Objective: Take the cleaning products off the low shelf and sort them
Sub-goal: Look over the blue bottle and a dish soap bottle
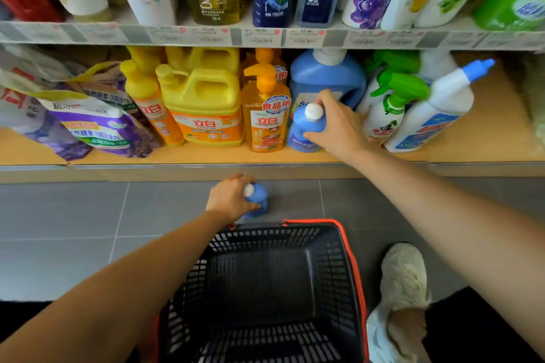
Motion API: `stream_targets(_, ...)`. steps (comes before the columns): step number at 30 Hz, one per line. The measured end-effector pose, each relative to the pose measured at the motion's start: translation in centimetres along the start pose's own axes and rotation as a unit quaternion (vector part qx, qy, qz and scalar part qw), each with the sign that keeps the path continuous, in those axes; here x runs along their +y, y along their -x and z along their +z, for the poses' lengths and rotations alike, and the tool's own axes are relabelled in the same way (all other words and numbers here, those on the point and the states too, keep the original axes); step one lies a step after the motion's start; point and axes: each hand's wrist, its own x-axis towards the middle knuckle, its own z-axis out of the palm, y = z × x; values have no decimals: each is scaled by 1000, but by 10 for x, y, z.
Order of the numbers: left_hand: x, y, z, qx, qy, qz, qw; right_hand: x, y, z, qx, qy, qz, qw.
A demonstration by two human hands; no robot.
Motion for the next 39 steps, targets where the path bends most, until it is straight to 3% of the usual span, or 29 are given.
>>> stream_targets(6, 2, 10, 15, 13, 68, -9, 998, 4, 22, -13, 17, -84, 11, 996)
stream_targets(10, 15, 13, -2, 8, 53, 6, 999, 2, 36, -31, 21, -115, -4, 993)
stream_targets(14, 61, 17, -53, 28, 108, 109, 988, -11, 48, -63, -17, -176, -23, 984)
stream_targets(19, 130, 49, -124, -26, 256, 215, 942, -44, 75, -101, -61, -271, -77, 958)
stream_targets(26, 145, 103, -181, 7, 124, 253, 960, -75, 108, -133, -91, -336, -127, 929)
stream_targets(30, 145, 119, -202, 61, 4, 274, 960, -80, 113, -145, -54, -274, -154, 948)
stream_targets(35, 142, 121, -209, 33, -78, 284, 955, -90, 124, -141, -43, -213, -229, 949)
stream_targets(39, 137, 114, -205, -48, -2, 287, 957, -92, 127, -142, -21, -111, -337, 935)
